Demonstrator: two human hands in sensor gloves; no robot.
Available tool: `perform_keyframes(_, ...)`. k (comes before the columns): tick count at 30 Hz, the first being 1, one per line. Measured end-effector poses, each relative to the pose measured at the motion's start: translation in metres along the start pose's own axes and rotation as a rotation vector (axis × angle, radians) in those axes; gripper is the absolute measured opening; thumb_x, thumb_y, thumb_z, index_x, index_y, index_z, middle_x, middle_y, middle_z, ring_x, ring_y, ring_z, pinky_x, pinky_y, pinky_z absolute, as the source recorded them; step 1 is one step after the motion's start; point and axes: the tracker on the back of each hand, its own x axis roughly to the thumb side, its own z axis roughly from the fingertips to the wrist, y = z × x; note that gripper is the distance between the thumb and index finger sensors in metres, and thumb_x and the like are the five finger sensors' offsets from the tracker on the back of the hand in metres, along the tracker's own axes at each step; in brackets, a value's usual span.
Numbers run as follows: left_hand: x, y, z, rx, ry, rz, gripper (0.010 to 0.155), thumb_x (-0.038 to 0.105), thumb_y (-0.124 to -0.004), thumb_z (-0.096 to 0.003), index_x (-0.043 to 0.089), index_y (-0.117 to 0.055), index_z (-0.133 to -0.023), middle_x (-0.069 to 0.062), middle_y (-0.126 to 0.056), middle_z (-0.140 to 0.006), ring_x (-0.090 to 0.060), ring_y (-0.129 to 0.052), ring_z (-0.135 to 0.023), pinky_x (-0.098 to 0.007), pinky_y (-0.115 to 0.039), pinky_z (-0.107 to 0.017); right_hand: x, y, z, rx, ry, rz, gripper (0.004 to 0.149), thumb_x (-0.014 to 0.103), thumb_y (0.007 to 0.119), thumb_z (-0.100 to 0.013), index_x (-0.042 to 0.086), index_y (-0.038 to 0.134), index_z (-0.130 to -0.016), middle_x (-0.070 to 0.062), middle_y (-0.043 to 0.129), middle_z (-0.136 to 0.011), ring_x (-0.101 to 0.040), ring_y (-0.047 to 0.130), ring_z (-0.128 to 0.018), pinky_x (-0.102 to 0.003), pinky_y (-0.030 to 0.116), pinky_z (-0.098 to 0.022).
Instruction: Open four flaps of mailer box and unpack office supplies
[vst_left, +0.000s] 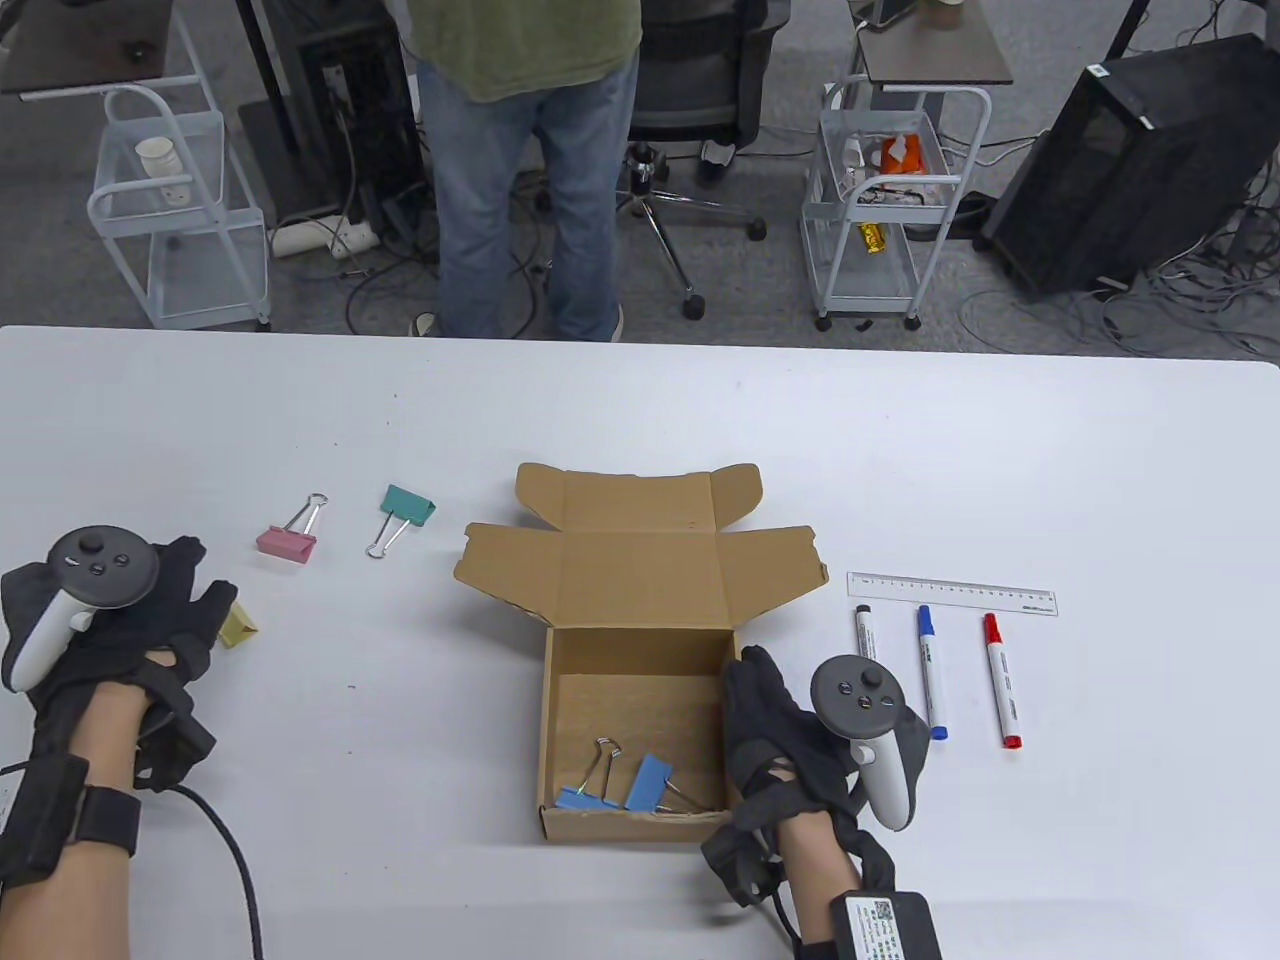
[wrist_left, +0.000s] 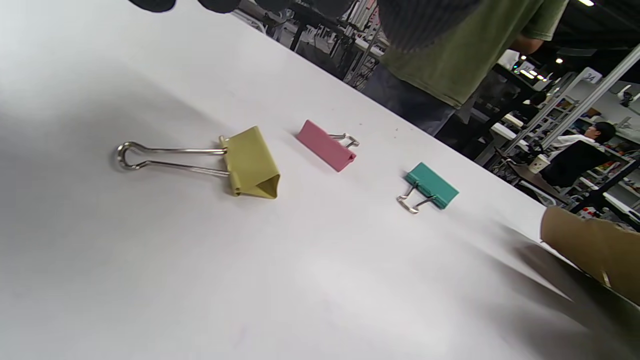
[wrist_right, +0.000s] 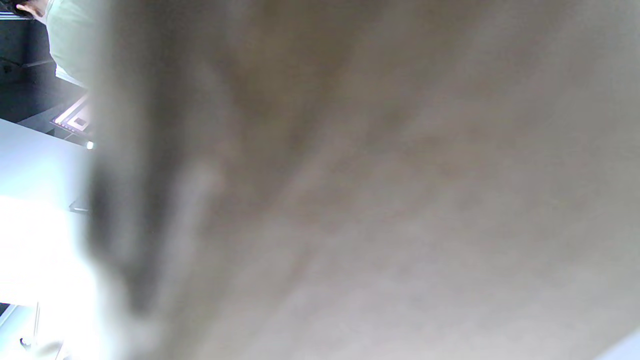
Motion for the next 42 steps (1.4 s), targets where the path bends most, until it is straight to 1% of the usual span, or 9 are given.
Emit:
perform_keyframes(4,0.018,0.0,0.014,0.007,-0.078,0.022,0.074,0.046,-0.066,-0.0592,0.014,-0.032,-0.116,-0.021,-0.027,-0.125,-0.053,-0.033,-0.115,-0.069,-0.046,-0.076,0.0,0.0,0.0,0.004,0.0,-0.006,0.069,0.043,0.039,-0.065,-0.003,0.03,-0.116,-0.039,0.046,-0.118,-0.067,0.063,-0.094,-0.073,0.058,-0.067)
perform_keyframes(20,0.099,-0.022,0.065,0.007,-0.353,-0.118,0.077,0.048,-0.065,-0.0592,0.014,-0.025,-0.116,-0.021,-0.022,-0.125,-0.054,-0.029,-0.115,-0.07,-0.043,-0.076,0.0,0.0,0.0,0.009,0.001,-0.022,0.069,0.044,0.039,-0.065,-0.003,0.03,-0.115,-0.039,0.046,-0.118,-0.067,0.063,-0.094,-0.074,0.058,-0.068)
perform_keyframes(25,0.129,-0.034,0.079,-0.023,-0.444,-0.161,0.077,0.048,-0.064,-0.0593,0.014,-0.025,-0.116,-0.021,-0.022,-0.125,-0.054,-0.029,-0.115,-0.07,-0.043,-0.076,0.0,-0.001,0.0,0.012,0.0,-0.019,0.069,0.044,0.039,-0.065,-0.003,0.03,-0.115,-0.039,0.046,-0.118,-0.067,0.063,-0.094,-0.073,0.058,-0.067)
perform_keyframes(30,0.165,-0.049,0.096,-0.058,-0.551,-0.203,0.077,0.048,-0.065,-0.0592,0.014,-0.025,-0.117,-0.021,-0.022,-0.124,-0.054,-0.028,-0.115,-0.068,-0.041,-0.077,0.0,-0.001,0.0,0.012,0.0,-0.018,0.069,0.044,0.039,-0.065,-0.003,0.03,-0.115,-0.039,0.046,-0.118,-0.067,0.063,-0.094,-0.074,0.058,-0.067)
perform_keyframes(35,0.195,-0.062,0.109,-0.082,-0.629,-0.237,0.077,0.049,-0.064,-0.0594,0.014,-0.025,-0.117,-0.021,-0.021,-0.124,-0.054,-0.028,-0.115,-0.068,-0.04,-0.077,0.0,-0.001,0.0,0.013,0.0,-0.019,0.069,0.044,0.039,-0.065,-0.003,0.03,-0.115,-0.039,0.046,-0.118,-0.067,0.063,-0.094,-0.074,0.058,-0.067)
perform_keyframes(42,0.233,-0.091,0.123,-0.144,-0.712,-0.306,0.077,0.049,-0.064,-0.0595,0.014,-0.025,-0.117,-0.021,-0.022,-0.125,-0.054,-0.028,-0.115,-0.068,-0.041,-0.077,0.0,-0.001,0.0,0.013,0.0,-0.019,0.069,0.044,0.039,-0.065,-0.003,0.031,-0.115,-0.039,0.046,-0.118,-0.067,0.063,-0.094,-0.073,0.058,-0.067)
